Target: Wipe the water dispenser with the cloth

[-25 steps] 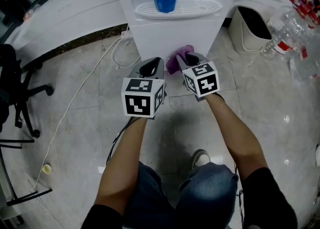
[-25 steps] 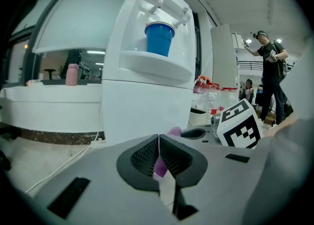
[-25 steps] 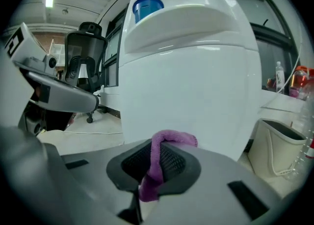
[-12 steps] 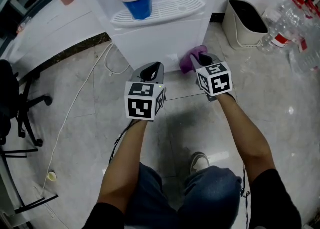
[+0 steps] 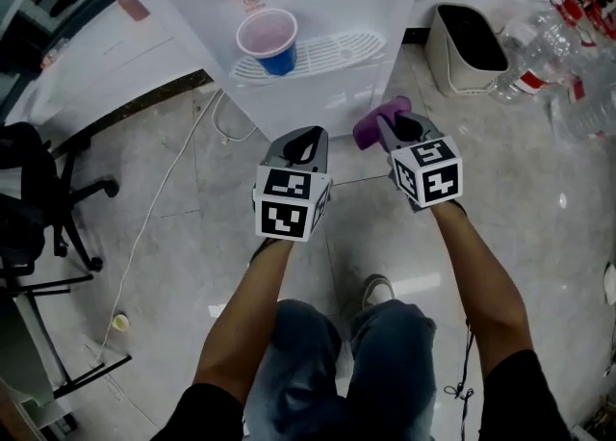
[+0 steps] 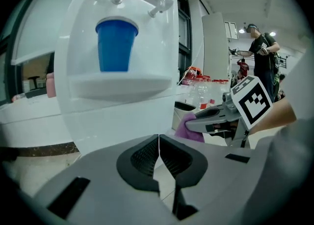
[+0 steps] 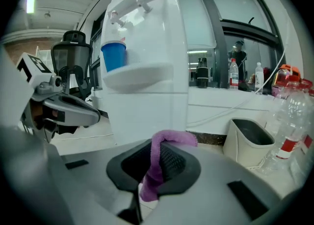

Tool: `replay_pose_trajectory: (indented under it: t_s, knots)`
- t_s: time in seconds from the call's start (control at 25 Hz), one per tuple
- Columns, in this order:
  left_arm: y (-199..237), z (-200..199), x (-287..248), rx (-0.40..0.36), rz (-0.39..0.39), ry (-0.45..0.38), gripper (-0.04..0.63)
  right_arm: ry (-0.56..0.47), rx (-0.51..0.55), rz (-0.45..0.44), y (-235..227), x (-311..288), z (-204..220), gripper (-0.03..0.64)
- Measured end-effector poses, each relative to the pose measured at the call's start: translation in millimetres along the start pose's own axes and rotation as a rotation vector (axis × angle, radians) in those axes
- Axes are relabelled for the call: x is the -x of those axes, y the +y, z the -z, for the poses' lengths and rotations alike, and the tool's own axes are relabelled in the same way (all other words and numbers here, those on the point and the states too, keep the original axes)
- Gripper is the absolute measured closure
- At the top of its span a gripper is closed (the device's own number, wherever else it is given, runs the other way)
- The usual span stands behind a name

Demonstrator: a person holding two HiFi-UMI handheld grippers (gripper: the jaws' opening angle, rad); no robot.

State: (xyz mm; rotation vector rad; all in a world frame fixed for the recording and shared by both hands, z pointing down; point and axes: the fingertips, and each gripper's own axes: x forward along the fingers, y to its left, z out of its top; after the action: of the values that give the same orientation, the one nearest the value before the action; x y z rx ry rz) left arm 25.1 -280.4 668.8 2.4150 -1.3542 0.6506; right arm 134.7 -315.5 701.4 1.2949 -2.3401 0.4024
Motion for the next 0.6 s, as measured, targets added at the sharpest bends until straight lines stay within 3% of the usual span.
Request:
replay_pose_trajectory:
  t_s: [0.2,0.6]
  knots:
    - [-6.6,-68.0,44.7,0.0,0.004,0.033,0.568,0.018,-0.03,-0.007,6.2,55.2,-68.4,0.584]
    - [-16.8,-225.3,141.2,0.041,-0.028,0.023,0.568,-0.011,-0.035,-0.04,16.2,165.8,-241.6,0.584]
